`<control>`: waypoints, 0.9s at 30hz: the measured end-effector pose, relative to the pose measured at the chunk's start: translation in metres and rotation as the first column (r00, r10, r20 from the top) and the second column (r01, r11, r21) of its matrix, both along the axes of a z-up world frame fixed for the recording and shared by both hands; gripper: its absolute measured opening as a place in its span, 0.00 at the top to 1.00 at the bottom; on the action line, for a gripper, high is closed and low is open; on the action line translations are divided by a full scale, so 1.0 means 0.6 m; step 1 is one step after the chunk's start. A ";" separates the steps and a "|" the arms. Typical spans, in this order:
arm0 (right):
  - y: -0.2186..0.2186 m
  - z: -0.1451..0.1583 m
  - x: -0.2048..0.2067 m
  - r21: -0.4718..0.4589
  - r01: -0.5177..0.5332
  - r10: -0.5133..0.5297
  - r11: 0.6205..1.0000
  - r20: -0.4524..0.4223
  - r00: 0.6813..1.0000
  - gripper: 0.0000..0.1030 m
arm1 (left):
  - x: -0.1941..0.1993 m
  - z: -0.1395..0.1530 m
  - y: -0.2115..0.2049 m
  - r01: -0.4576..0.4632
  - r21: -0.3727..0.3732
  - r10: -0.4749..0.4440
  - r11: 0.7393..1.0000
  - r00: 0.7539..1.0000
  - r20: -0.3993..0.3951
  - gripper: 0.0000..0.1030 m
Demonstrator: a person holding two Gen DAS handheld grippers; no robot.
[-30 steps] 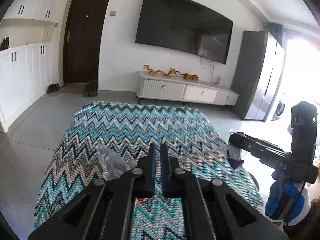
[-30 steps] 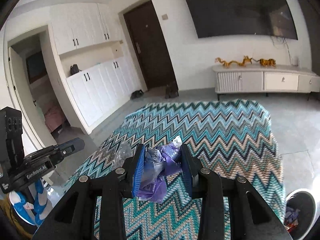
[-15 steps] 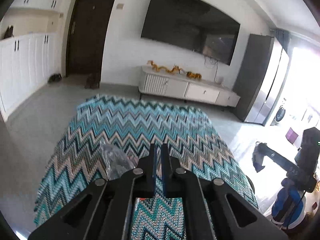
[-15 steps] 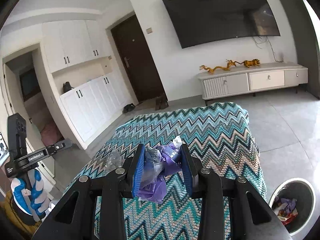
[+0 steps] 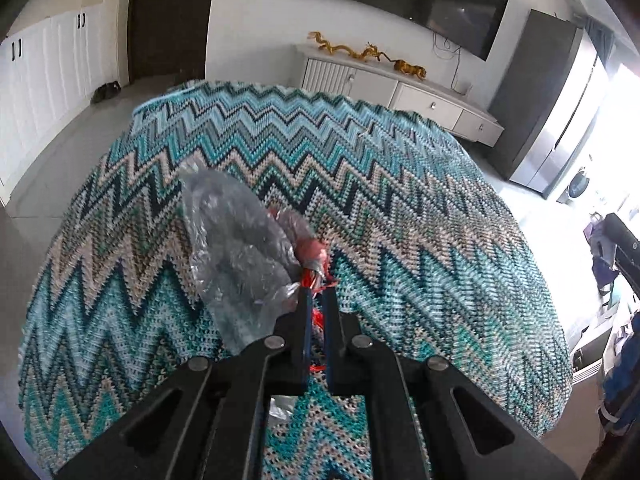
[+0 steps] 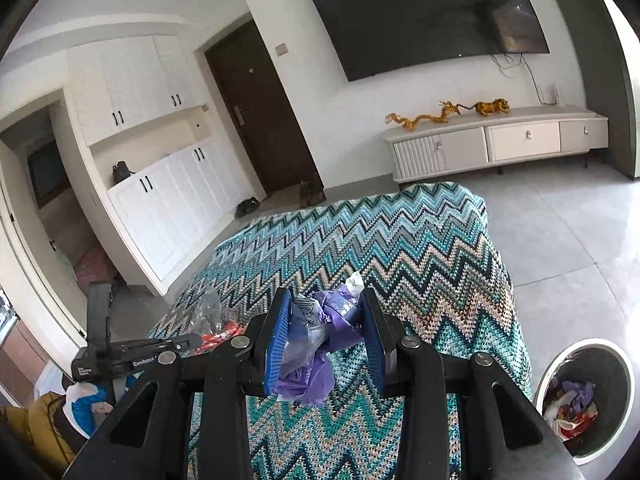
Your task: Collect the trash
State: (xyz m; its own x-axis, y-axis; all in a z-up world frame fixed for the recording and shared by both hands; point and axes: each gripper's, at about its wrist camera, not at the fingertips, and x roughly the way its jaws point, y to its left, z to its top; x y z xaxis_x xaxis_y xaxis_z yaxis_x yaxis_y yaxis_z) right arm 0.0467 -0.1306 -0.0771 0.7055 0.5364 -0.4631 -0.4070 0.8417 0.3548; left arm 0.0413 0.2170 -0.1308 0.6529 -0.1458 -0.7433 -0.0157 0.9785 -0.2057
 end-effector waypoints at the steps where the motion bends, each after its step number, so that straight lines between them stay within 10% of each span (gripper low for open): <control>1: 0.002 -0.003 0.003 -0.002 0.001 -0.001 1.000 -0.004 1.000 0.66 | 0.001 -0.002 0.001 0.001 -0.002 -0.001 1.000 1.000 0.002 0.95; 22: 0.016 -0.024 0.019 -0.001 -0.003 0.003 1.000 -0.032 0.999 0.66 | -0.050 0.083 -0.010 0.027 0.013 -0.028 1.000 0.985 0.172 0.95; 24: 0.018 -0.023 0.017 -0.003 -0.005 0.005 1.000 -0.027 1.000 0.66 | -0.055 0.094 -0.012 0.014 0.041 -0.022 0.999 0.983 0.185 0.79; 26: 0.017 -0.022 0.015 -0.002 -0.006 0.006 1.000 -0.025 1.000 0.66 | -0.061 0.102 -0.009 -0.016 0.058 0.004 0.998 0.979 0.205 0.14; 27: 0.018 -0.021 0.014 -0.001 -0.007 0.006 1.000 -0.024 1.000 0.66 | -0.067 0.106 -0.007 -0.038 0.067 0.021 0.997 0.973 0.231 0.15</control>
State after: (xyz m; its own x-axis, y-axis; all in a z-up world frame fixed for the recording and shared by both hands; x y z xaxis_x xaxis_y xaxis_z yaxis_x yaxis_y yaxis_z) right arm 0.0553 -0.1199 -0.0899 0.6907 0.5404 -0.4806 -0.4039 0.8395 0.3635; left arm 0.0012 0.2128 -0.0670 0.8110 -0.0768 -0.5800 -0.0050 0.9904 -0.1382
